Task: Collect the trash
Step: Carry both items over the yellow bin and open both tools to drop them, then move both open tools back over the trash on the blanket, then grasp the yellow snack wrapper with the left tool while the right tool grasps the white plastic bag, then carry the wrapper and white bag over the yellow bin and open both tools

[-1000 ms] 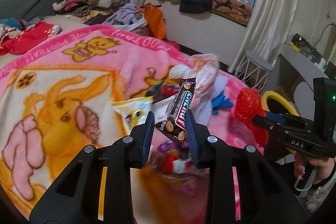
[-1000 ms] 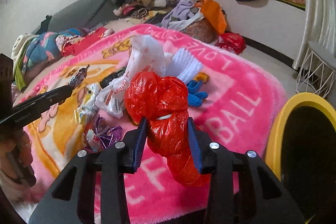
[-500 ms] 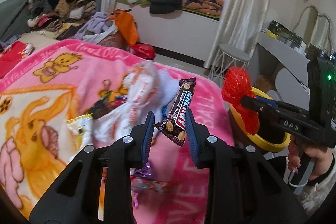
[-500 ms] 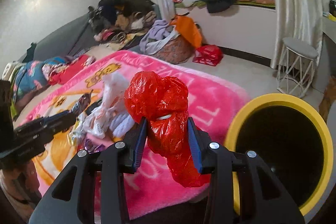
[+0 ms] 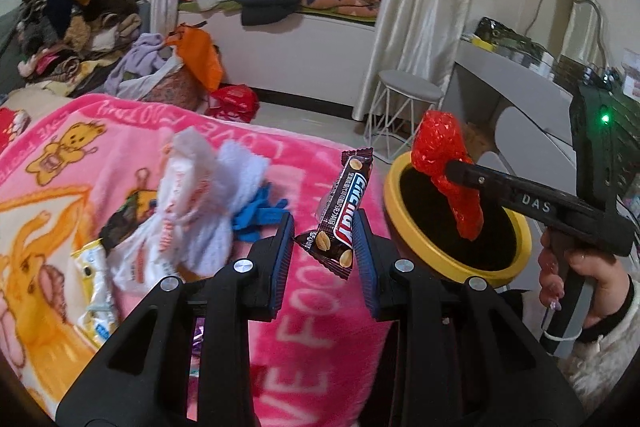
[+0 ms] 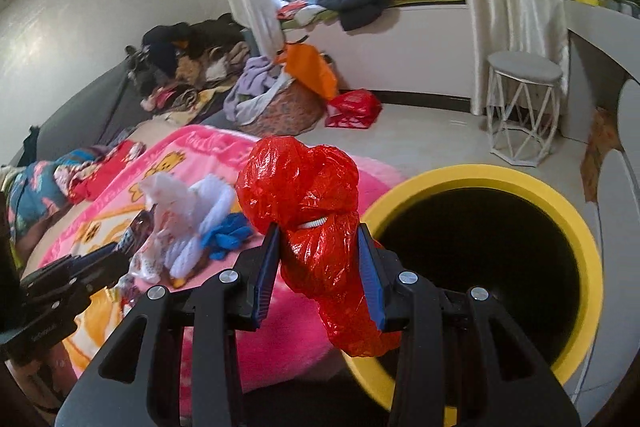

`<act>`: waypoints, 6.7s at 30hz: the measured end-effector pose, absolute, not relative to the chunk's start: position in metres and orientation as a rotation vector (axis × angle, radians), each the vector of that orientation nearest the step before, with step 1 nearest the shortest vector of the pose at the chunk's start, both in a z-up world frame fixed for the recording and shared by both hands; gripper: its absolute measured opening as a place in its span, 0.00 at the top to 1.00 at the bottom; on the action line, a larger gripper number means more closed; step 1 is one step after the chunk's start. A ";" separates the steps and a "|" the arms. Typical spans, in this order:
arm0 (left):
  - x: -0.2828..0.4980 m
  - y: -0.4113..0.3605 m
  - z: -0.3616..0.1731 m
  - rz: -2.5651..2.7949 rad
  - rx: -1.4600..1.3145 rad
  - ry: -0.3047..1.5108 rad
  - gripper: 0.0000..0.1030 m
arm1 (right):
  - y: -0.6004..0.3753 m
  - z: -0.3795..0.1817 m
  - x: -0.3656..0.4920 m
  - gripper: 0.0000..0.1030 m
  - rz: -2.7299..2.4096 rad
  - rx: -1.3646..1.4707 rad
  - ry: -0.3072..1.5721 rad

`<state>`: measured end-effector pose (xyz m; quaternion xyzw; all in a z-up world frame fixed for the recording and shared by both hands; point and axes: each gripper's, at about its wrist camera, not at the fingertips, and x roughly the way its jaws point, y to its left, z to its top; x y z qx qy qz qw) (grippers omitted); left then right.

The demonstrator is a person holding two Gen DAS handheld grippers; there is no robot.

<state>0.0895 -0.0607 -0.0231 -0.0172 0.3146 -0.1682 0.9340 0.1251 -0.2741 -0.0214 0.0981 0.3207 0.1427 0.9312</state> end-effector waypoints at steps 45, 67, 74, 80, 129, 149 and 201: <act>0.171 -0.204 -0.072 -0.627 0.025 0.785 0.43 | -0.413 -0.065 0.127 0.39 -0.067 0.434 0.709; 0.135 -0.128 -0.036 -0.453 -0.069 0.655 0.10 | -0.358 -0.036 0.119 0.21 0.003 0.302 0.629; 0.126 -0.097 -0.030 -0.401 -0.092 0.623 0.10 | -0.331 -0.022 0.115 0.17 0.075 0.260 0.609; 0.120 -0.073 -0.027 -0.348 -0.103 0.606 0.10 | -0.304 -0.012 0.111 0.17 0.123 0.205 0.590; 0.083 0.105 -0.048 0.056 -0.205 0.606 0.10 | -0.092 0.010 0.159 0.11 0.503 0.036 0.654; 0.089 0.136 -0.107 -0.007 -0.381 0.787 0.30 | -0.038 -0.017 0.216 0.14 0.475 0.025 0.751; 0.082 0.094 -0.033 -0.112 -0.315 0.623 0.78 | -0.135 0.033 0.138 0.74 0.481 0.160 0.563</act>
